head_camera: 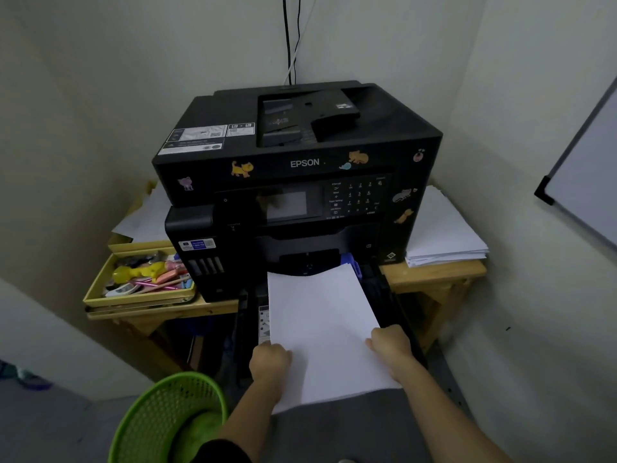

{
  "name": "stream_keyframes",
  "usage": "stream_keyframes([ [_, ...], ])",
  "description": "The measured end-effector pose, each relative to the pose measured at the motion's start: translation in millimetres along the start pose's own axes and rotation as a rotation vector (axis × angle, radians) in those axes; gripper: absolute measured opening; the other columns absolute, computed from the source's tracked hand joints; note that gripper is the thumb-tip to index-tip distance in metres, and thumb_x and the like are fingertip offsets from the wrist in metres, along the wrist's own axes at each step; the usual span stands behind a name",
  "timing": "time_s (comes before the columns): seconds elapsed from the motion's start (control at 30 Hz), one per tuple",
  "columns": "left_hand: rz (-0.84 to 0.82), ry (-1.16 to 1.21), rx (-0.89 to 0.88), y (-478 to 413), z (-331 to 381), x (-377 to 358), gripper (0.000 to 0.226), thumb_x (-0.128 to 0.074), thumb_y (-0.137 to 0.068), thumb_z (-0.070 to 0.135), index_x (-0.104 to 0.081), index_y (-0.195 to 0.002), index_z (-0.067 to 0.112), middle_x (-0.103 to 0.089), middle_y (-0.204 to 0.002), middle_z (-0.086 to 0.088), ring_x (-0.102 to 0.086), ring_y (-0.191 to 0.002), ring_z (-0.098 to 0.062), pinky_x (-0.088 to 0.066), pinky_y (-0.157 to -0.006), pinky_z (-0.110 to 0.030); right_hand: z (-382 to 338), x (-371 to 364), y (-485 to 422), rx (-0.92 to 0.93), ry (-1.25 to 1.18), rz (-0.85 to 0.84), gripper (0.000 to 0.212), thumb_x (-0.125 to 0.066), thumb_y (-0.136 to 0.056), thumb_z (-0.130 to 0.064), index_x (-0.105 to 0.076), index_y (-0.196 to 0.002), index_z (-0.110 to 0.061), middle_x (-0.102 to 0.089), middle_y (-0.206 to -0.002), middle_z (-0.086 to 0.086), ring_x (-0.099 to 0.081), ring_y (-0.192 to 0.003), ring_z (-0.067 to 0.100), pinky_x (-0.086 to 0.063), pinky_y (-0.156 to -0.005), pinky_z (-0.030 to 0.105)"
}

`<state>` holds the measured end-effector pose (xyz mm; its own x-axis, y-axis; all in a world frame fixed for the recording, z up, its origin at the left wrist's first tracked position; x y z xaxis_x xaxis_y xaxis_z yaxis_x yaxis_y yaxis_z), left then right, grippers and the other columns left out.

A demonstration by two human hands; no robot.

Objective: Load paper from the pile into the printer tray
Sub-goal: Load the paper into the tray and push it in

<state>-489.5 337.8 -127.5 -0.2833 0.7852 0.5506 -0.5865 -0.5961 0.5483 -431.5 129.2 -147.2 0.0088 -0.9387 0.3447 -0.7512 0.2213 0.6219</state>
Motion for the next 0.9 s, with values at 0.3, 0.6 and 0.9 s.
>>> stream_keyframes([
  [0.3,-0.029,0.112,0.009,-10.7,-2.7,-8.4,0.036,-0.056,-0.093,0.012,-0.055,-0.122,-0.009,-0.059,-0.127,-0.024,-0.057,-0.118,-0.036,-0.048,-0.095,-0.035,5.0,-1.3,-12.9,0.011,0.019,0.021,0.027,-0.046,-0.084,-0.002,-0.037,-0.059,-0.009,-0.038,-0.062,0.005,-0.035,-0.053,0.016,-0.027,-0.049,0.026],
  [0.6,-0.124,0.096,0.076,-25.5,8.3,-12.7,0.038,-0.052,-0.095,0.010,-0.051,-0.128,-0.009,-0.055,-0.132,-0.025,-0.058,-0.101,-0.029,-0.049,-0.070,-0.027,-9.7,-2.0,-26.9,-0.044,0.045,-0.047,0.027,-0.052,-0.089,-0.003,-0.045,-0.063,-0.004,-0.044,-0.069,0.007,-0.042,-0.060,0.018,-0.032,-0.052,0.027],
  [0.9,-0.085,-0.045,0.037,-37.0,10.1,-15.8,0.041,-0.050,-0.098,0.020,-0.054,-0.123,-0.012,-0.059,-0.113,-0.019,-0.059,-0.111,-0.032,-0.047,-0.081,-0.029,-11.8,-5.9,-42.4,-0.049,0.034,-0.036,0.029,-0.053,-0.089,-0.003,-0.042,-0.062,-0.003,-0.040,-0.063,0.007,-0.037,-0.055,0.016,-0.028,-0.050,0.026],
])
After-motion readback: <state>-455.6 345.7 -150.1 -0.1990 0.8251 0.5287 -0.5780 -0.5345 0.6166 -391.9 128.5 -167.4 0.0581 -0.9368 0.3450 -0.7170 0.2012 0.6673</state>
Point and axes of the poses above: each hand's wrist, its own y-axis away from the middle knuckle, its own x-axis out of the back of the hand, z = x × y, the point moved 3 cm from there along -y, towards the middle knuckle
